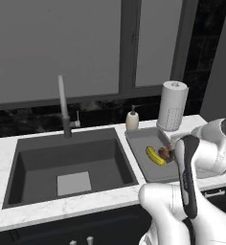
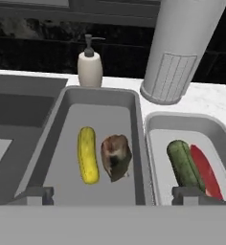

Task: Place one cucumber and one steak in each tupperware on the nearby counter, to pack two identical lunches.

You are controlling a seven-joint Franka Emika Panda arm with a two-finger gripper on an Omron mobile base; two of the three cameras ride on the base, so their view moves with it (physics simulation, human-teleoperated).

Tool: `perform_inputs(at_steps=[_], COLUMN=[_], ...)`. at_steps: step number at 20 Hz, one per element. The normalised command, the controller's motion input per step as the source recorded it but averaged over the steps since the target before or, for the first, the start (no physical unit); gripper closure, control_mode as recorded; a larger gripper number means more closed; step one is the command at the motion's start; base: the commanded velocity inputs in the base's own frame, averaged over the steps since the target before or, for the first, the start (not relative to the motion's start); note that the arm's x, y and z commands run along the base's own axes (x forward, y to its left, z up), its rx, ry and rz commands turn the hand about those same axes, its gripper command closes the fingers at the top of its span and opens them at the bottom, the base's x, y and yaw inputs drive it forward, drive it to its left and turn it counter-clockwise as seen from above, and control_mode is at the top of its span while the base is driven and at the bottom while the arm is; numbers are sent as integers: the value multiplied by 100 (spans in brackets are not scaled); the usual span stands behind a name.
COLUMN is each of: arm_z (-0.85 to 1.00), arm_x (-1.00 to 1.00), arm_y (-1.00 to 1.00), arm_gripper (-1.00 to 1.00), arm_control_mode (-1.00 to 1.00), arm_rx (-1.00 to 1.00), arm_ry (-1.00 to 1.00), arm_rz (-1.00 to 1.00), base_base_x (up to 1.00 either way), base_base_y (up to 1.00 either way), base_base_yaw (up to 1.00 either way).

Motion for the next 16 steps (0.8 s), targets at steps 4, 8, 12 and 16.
perform_inputs(at_steps=[4,8,12,16], arm_z=[95,75,14,0], arm_x=[-80,-59,-12,0], arm_y=[27,46,56,0], arm_gripper=[-100,-100,-100,-100], arm_control_mode=[-100,-100,-100,-100], arm_rx=[-5,-10,-11,0], arm_ry=[-36,-21,1,1], arm_rz=[0,0,0,0], base_base_x=[0,0,0,0], base_base_y=[0,0,0,0], base_base_yaw=[0,0,0,0])
